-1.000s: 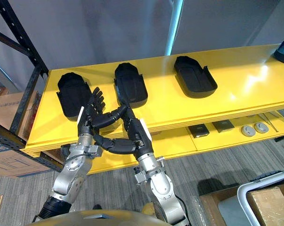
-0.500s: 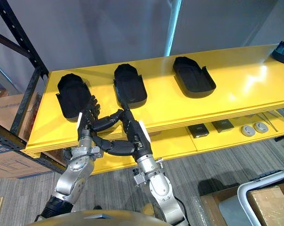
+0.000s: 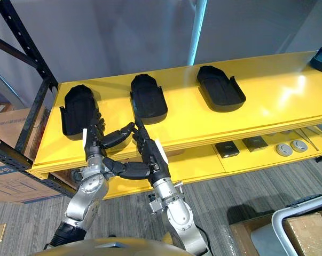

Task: Walk over and take three plastic housings, then place them on the shelf

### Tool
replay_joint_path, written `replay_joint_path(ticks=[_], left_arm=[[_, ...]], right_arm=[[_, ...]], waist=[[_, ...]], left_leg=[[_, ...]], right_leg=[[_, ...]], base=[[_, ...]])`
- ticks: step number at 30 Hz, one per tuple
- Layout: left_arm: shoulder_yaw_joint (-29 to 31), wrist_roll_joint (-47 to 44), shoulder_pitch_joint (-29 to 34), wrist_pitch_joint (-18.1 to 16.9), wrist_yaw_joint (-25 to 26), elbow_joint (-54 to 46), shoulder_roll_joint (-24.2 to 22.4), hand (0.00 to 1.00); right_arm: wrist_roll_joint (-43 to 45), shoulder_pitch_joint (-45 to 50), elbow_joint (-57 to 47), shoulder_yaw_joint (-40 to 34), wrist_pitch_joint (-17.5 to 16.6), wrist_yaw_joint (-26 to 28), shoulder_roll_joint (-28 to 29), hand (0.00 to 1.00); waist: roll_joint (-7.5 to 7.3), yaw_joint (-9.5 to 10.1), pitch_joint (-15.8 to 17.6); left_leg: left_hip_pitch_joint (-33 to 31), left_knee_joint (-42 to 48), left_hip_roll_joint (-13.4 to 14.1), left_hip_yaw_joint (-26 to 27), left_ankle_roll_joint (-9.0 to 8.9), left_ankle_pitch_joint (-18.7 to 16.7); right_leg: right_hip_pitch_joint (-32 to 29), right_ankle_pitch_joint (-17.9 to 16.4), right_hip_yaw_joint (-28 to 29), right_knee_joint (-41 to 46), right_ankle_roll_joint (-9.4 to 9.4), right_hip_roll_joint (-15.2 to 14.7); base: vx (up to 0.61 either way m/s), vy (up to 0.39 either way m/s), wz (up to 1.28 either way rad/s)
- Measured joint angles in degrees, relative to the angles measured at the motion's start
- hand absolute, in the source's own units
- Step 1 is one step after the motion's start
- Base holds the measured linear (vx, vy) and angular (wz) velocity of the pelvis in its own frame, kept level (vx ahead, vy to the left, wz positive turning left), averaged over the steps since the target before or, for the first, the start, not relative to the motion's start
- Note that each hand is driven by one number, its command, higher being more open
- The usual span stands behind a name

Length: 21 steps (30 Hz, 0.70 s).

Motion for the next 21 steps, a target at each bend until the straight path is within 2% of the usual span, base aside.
replay_joint_path(ticks=[6,11,13,16,21], left_arm=[[3.26,0.37,0.01,0.49,3.27,-0.35,-0.06,1.00],[3.61,0.40,0.00,1.03,2.35,-0.56,-0.08,1.00],[3.56,0.33,0.00,0.96,0.44,-0.61,-0.13,1.00],[2.91,-1.32,0.06,0.28,-5.15,-2.06,-0.20,1.00],[0.32,-4.79,0.10,-5.57,-14.62,-7.20,0.71,1.00]], right_arm=[[-0.02,0.14,-0.01,0.97,-0.02,0.03,0.00,1.00],[-0.10,0.13,-0.03,1.45,-0.02,0.02,0.00,1.00],[-0.15,0.13,-0.05,1.50,-0.02,0.03,0.01,1.00],[-0.16,0.13,-0.12,1.46,-0.02,0.13,0.01,1.00],[-0.18,0.24,-2.59,1.00,-1.42,1.53,0.04,1.00]], waist=[[0.00,0.17,0.00],[0.00,0.23,0.00],[0.00,0.22,0.00],[0.00,0.21,0.00],[0.13,0.00,-0.05]], left_leg=[[-0.03,0.00,0.00,-0.21,0.00,0.00],[-0.15,0.01,-0.01,-0.56,-0.02,0.02],[-0.15,0.01,-0.01,-0.57,-0.02,0.02],[-0.16,0.01,-0.01,-0.59,-0.02,0.02],[-0.14,0.01,-0.02,-0.64,-0.02,0.02]], right_leg=[[0.10,-0.03,-0.18,0.00,-0.04,-0.02],[0.22,-0.06,-0.61,0.00,-0.09,-0.05],[0.23,-0.07,-0.61,0.01,-0.10,-0.05],[0.24,-0.07,-0.63,0.01,-0.10,-0.06],[0.30,-0.09,-0.70,0.01,-0.11,-0.09]], base=[[0.00,0.000,0.00],[0.00,0.000,0.03],[0.00,0.000,0.00],[0.00,0.000,0.00],[0.00,0.000,0.00]])
